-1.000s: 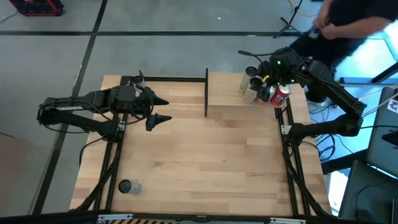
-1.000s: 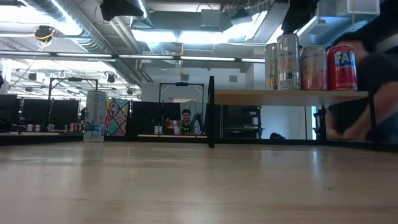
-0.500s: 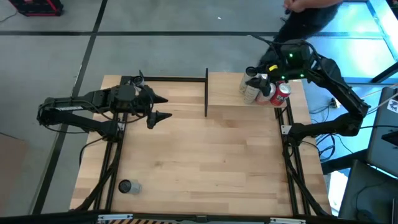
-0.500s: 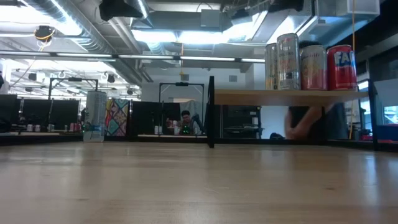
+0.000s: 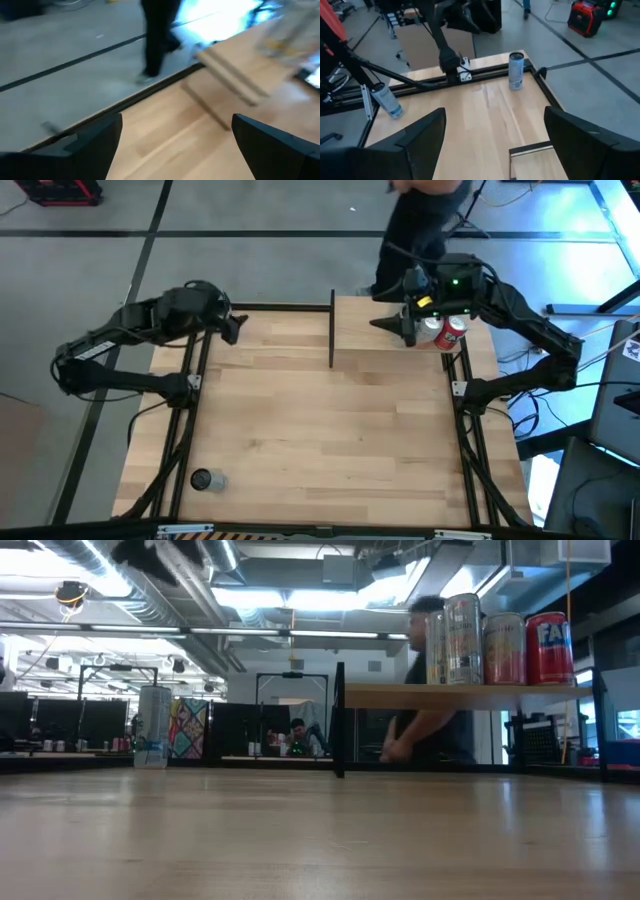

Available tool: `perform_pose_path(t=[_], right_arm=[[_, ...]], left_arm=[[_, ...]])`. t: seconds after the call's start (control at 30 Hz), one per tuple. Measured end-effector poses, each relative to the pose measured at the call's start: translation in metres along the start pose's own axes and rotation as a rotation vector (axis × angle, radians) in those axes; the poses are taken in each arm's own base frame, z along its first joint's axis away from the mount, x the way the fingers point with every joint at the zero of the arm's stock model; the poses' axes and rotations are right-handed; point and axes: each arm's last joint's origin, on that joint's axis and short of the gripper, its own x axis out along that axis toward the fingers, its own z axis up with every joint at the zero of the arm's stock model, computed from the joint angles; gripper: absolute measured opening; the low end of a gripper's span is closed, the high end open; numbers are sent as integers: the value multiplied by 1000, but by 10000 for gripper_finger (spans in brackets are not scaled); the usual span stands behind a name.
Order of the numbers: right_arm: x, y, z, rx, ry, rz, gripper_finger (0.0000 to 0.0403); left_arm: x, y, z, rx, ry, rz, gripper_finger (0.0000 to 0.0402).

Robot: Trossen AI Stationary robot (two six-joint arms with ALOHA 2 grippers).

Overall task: Place canned beverage on shelf
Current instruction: Put the top white blue soda can on the shelf

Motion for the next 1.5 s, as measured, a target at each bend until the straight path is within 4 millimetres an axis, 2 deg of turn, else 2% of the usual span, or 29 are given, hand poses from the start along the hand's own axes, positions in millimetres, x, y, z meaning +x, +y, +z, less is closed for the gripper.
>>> perform_pose_path(t=[0.17, 0.37, 0.63, 0.8, 1.07, 1.5], right_arm=[[15, 2, -4, -8, 47, 21, 325], [35, -2, -9, -31, 96, 13, 325], [46, -5, -15, -47, 150, 16, 325], [48, -5, -18, -59, 181, 18, 325], [48, -5, -18, -67, 184, 19, 325], [47, -5, -20, -75, 202, 21, 325]], left_arm=[[26, 19, 4, -36, 92, 184, 373], [70, 47, 7, -125, 286, 285, 373], [118, 77, 1, -195, 480, 421, 373], [131, 90, -3, -244, 544, 490, 373], [135, 102, -4, -287, 560, 517, 373], [174, 114, -18, -231, 730, 539, 373]])
